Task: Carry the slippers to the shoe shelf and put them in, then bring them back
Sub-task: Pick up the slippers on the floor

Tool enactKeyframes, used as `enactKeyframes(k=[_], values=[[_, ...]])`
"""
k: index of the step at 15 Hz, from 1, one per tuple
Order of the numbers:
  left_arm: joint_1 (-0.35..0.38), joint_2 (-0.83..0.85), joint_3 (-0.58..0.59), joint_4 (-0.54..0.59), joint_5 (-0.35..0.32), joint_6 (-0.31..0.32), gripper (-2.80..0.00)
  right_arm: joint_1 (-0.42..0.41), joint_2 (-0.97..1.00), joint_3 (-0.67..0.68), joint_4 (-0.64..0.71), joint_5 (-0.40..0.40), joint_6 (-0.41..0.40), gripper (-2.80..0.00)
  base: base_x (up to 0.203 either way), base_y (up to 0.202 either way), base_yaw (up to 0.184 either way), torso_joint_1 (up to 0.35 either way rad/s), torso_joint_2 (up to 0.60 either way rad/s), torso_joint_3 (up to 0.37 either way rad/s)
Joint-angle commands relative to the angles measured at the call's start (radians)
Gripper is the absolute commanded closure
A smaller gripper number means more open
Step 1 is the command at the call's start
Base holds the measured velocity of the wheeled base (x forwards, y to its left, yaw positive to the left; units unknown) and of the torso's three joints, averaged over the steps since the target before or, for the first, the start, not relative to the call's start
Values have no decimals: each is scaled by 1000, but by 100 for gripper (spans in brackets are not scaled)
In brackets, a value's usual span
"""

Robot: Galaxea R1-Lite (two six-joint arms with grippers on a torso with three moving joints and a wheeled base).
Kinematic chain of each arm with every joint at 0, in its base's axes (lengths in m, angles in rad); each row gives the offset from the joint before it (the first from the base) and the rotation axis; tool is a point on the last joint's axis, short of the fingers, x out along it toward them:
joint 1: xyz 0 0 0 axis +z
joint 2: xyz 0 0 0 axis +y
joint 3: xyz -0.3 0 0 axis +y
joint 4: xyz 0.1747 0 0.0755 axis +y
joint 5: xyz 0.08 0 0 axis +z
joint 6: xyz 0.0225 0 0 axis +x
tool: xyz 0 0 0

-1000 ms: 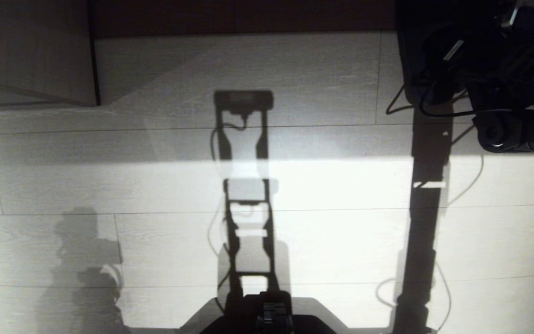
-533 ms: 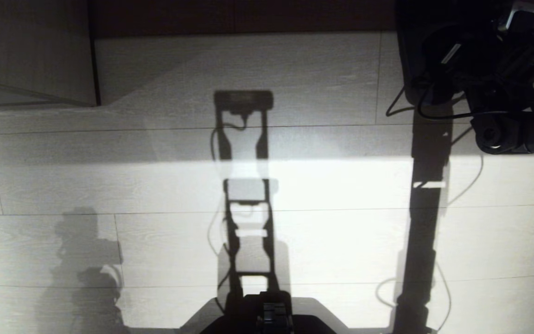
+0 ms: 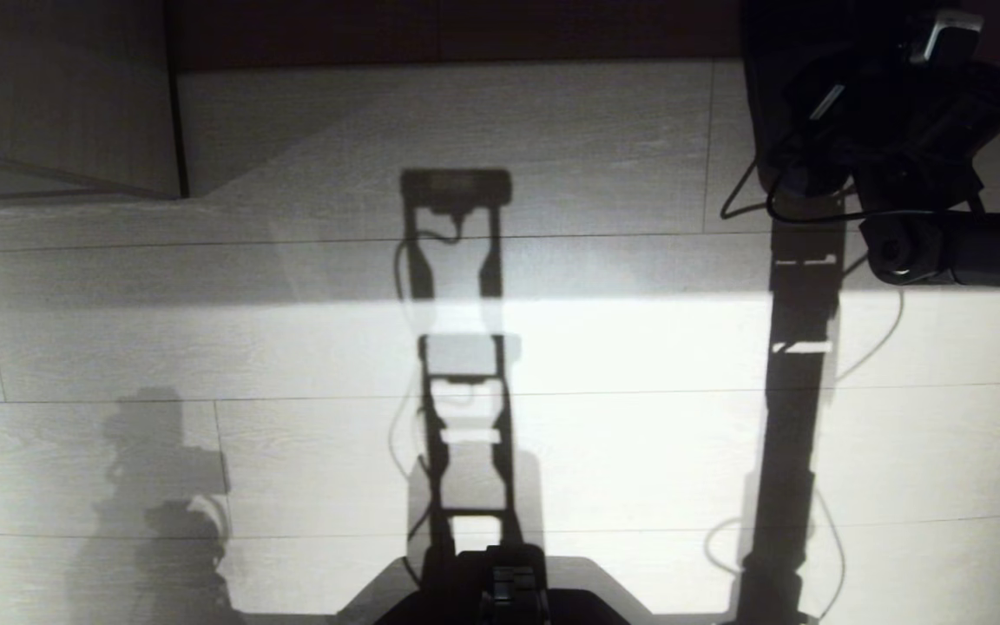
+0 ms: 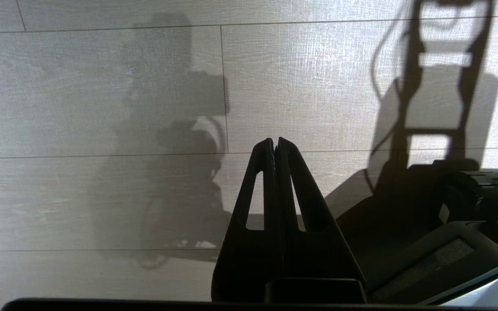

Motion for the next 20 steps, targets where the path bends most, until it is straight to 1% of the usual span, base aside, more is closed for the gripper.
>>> enactKeyframes(k=[1, 5, 6, 8, 9, 12, 13, 17, 20], values=[[0, 1, 0, 0, 0, 0, 0, 2, 24, -12, -9, 32, 1, -280, 0, 0, 0, 0, 0, 0], [0, 0, 0, 0, 0, 0, 0, 0, 32, -15, -18, 46, 1, -280, 0, 0, 0, 0, 0, 0], [0, 1, 0, 0, 0, 0, 0, 0, 37, -15, -21, 79, 2, -280, 0, 0, 0, 0, 0, 0], [0, 1, 0, 0, 0, 0, 0, 0, 38, -15, -22, 84, 3, -280, 0, 0, 0, 0, 0, 0], [0, 0, 0, 0, 0, 0, 0, 0, 38, -15, -30, 122, 5, -280, 0, 0, 0, 0, 0, 0], [0, 2, 0, -2, 0, 0, 0, 2, 40, -16, -44, 165, 8, -280, 0, 0, 0, 0, 0, 0], [0, 1, 0, -1, 0, 0, 0, 2, 40, -17, -45, 167, 8, -280, 0, 0, 0, 0, 0, 0], [0, 0, 0, 0, 0, 0, 0, 5, 62, -20, -55, 214, 8, -280, 0, 0, 0, 0, 0, 0], [0, 0, 0, 0, 0, 0, 0, 13, 66, -21, -56, 225, 6, -280, 0, 0, 0, 0, 0, 0]])
